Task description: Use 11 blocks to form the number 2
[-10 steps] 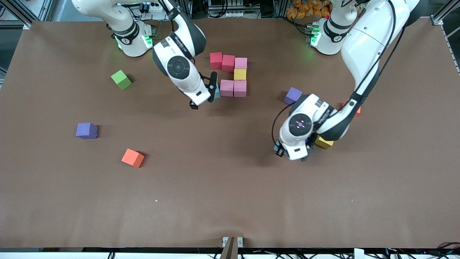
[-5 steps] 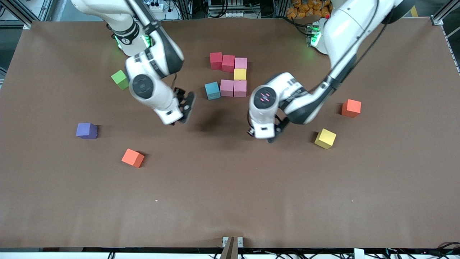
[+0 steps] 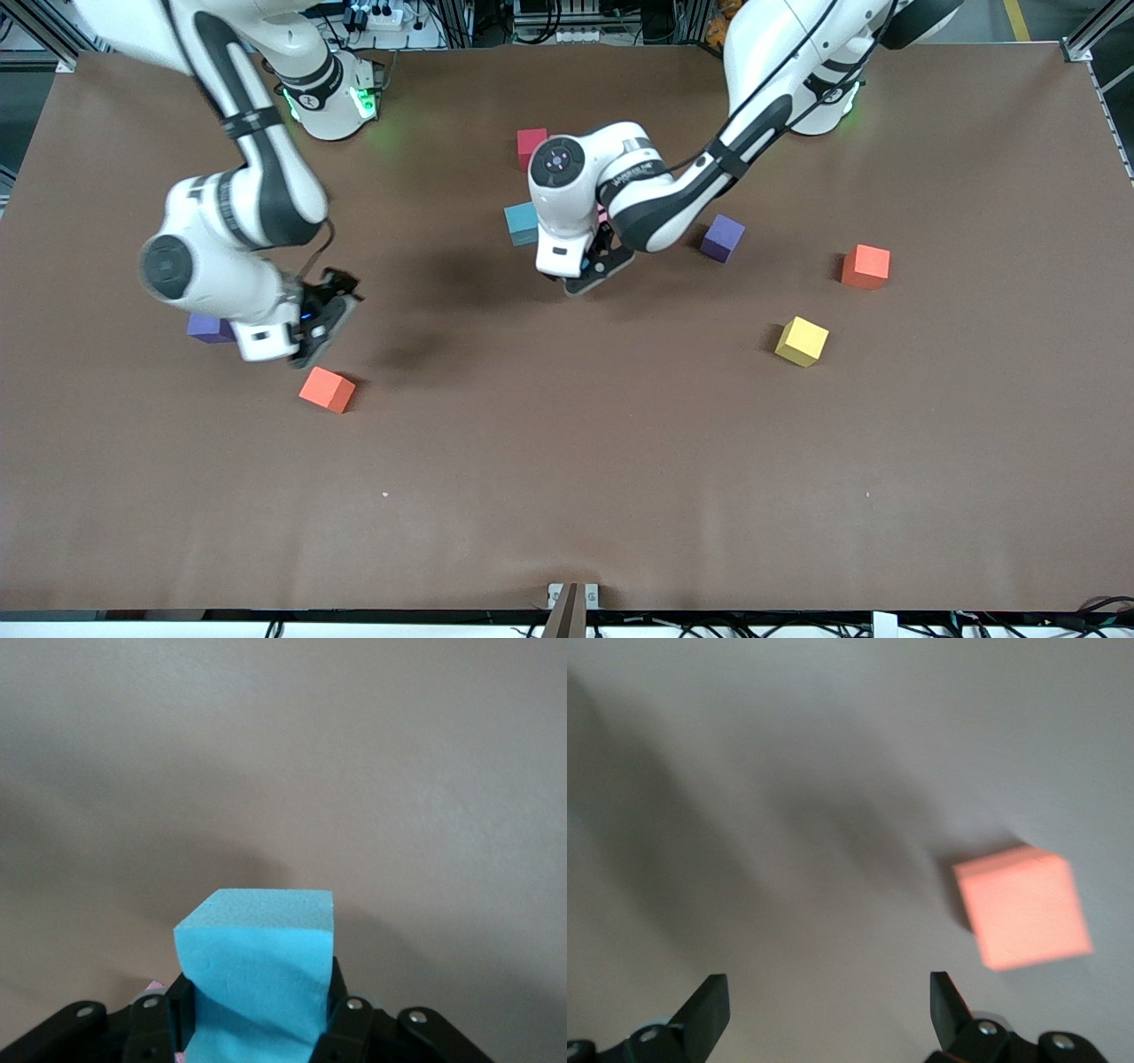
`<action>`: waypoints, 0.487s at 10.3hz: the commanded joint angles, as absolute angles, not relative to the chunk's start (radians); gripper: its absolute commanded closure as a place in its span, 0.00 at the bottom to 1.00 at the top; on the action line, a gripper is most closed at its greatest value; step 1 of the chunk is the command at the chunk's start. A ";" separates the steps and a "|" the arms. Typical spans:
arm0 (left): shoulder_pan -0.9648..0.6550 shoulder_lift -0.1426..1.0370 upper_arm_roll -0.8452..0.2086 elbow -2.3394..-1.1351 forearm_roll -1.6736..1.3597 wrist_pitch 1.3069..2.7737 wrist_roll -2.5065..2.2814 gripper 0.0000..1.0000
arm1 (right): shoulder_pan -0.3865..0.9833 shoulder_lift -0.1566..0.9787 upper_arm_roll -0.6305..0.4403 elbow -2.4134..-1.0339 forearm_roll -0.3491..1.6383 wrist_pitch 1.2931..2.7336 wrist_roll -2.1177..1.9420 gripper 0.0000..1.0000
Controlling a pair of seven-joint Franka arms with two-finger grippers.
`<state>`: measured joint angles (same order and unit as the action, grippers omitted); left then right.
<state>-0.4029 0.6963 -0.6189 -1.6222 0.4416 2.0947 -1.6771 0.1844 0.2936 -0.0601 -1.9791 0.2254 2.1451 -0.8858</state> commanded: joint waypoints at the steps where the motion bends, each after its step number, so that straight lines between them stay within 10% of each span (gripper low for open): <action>1: -0.438 0.725 -0.609 -1.569 0.448 2.071 -1.615 0.71 | 0.109 0.461 -0.043 -1.787 0.203 2.135 -1.008 0.00; 5: -0.558 0.807 -0.551 -1.465 0.445 2.071 -1.576 0.72 | 0.093 0.644 -0.043 -1.579 0.086 2.143 -1.216 0.00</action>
